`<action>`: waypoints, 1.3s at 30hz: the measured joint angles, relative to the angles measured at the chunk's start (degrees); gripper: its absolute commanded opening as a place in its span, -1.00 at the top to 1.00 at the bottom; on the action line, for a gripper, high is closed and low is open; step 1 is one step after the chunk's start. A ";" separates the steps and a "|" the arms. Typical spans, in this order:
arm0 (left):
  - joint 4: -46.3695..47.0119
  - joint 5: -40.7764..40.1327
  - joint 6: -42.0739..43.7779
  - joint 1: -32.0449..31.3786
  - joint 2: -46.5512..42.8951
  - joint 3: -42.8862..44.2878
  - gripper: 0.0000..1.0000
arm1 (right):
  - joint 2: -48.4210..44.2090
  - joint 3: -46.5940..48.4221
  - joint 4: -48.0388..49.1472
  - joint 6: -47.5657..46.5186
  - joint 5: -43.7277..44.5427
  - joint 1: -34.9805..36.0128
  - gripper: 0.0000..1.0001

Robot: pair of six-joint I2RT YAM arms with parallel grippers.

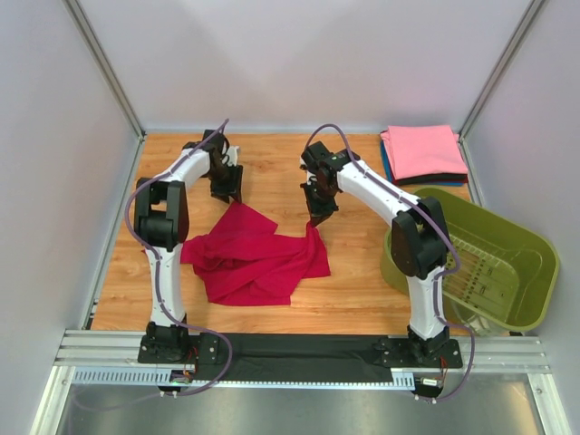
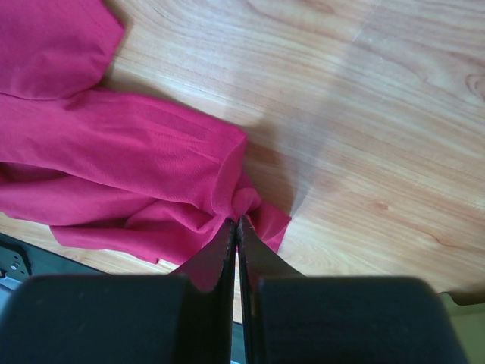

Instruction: Fold and stack the t-shirts

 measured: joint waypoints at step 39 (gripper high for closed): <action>-14.64 -30.62 -4.20 3.21 2.64 16.28 1.00 | -4.22 -5.35 -3.15 7.43 1.97 -2.34 0.36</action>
